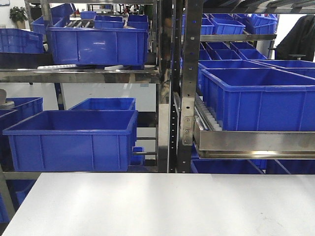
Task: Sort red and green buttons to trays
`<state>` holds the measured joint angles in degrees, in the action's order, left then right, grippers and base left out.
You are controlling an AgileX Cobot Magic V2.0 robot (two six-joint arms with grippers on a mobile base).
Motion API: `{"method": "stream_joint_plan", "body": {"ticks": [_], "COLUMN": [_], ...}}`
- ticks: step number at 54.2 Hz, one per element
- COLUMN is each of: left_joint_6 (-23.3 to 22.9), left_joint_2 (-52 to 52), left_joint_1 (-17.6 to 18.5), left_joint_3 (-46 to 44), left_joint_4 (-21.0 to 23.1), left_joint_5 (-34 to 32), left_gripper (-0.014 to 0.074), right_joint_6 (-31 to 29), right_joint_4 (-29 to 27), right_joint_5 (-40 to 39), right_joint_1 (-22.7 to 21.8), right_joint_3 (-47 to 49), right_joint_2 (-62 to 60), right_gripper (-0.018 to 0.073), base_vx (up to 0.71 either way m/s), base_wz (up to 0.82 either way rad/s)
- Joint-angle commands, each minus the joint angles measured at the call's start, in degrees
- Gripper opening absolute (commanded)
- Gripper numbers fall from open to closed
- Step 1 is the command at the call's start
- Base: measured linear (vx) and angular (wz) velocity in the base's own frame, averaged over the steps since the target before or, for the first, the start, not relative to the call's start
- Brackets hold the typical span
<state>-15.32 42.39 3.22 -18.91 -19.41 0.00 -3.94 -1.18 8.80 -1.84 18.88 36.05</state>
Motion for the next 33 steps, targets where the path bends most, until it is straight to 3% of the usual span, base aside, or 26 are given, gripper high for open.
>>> {"method": "stream_joint_plan", "body": {"ticks": [1, 11, 18, 29, 33], "left_joint_6": [-1.80, -2.17, -8.84, -10.51, -10.51], "left_joint_2": [3.32, 10.35, 15.55, 21.53, 24.00], "left_joint_1": [-0.13, -0.13, 0.19, 4.86, 5.05], "left_joint_3": [-1.69, -1.69, -1.69, -1.76, -1.76], "left_joint_4": [0.48, 0.48, 0.35, 0.22, 0.33], "left_joint_5": [-4.21, -5.18, -8.01, -14.36, -15.45], "left_gripper": [0.0217, 0.0407, 0.0529, 0.0580, 0.0580], "right_joint_6": [-0.07, -0.07, -0.07, -0.07, -0.07], "right_joint_4": [-0.16, -0.16, -0.16, -0.16, -0.16], "right_joint_5": [-4.88, -4.88, -4.88, -4.88, -4.83], "right_joint_1": [0.15, 0.15, 0.15, 0.15, 0.15], "right_joint_3": [1.95, 1.95, 1.95, 1.95, 1.95], "right_joint_2": [2.64, 6.90, 9.43, 11.92, 12.38], "right_gripper": [0.0145, 0.0268, 0.0360, 0.0402, 0.0402], "base_vx": [0.00, 0.00, 0.00, 0.00, 0.00], "base_wz": [0.00, 0.00, 0.00, 0.00, 0.00]}}
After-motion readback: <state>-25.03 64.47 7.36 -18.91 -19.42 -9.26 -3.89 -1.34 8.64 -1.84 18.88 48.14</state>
